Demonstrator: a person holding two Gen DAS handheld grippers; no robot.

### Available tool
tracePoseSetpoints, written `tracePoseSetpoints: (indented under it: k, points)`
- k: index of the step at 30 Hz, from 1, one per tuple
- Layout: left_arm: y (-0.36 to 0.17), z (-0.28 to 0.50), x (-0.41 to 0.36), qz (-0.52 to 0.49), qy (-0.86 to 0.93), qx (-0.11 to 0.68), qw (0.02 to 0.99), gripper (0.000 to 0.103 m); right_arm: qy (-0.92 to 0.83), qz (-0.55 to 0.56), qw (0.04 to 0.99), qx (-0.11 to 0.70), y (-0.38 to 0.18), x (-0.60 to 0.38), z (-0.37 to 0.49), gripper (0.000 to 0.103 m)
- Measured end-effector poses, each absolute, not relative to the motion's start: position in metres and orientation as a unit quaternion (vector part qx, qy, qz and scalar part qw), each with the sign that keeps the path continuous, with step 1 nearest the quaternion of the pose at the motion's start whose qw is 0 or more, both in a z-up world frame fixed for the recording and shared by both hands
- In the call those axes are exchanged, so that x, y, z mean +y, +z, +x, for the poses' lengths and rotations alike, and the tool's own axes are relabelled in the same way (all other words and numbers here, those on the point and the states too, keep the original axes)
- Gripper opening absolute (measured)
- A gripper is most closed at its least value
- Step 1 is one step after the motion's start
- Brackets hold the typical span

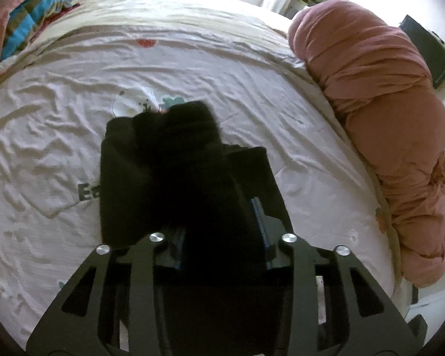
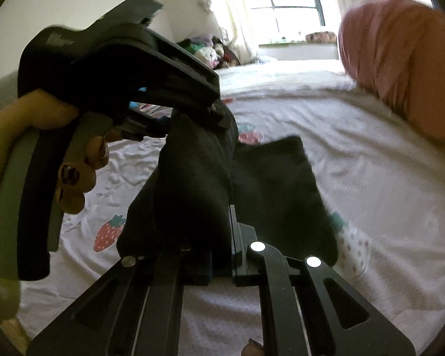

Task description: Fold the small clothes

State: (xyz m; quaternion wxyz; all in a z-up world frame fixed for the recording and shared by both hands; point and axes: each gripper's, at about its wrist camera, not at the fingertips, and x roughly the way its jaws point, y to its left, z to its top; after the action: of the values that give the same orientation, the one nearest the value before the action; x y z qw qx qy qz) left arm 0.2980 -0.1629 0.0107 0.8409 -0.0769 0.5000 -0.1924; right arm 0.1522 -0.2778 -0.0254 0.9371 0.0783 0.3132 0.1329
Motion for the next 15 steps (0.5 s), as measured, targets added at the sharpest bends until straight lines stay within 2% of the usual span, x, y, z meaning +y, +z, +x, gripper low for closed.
tracePoseSetpoints:
  k: [2, 3, 6, 8, 13, 15]
  points:
    - [0.005, 0.302, -0.166, -0.08, -0.191, 0.508, 0.836, 0.04, 0.141, 0.111, 0.927, 0.33, -0.032, -0.287, 0.156, 0.007]
    - [0.003, 0.304, -0.168, -0.081, -0.191, 0.51, 0.835, 0.05, 0.143, 0.127, 0.922, 0.338, -0.035, -0.291, 0.158, 0.008]
    - [0.0, 0.309, -0.169, -0.096, -0.197, 0.509, 0.833, 0.072, 0.147, 0.185, 0.898, 0.372, -0.05, -0.307, 0.165, 0.012]
    - [-0.001, 0.311, -0.165, -0.119, -0.206, 0.509, 0.827, 0.079, 0.146, 0.211, 0.885, 0.388, -0.058, -0.315, 0.169, 0.015]
    - [0.0, 0.309, -0.14, -0.151, -0.19, 0.495, 0.834, 0.079, 0.151, 0.269, 0.858, 0.411, -0.072, -0.33, 0.171, 0.026]
    - [0.0, 0.304, -0.126, -0.155, -0.183, 0.49, 0.838, 0.079, 0.162, 0.279, 0.85, 0.418, -0.072, -0.333, 0.171, 0.035]
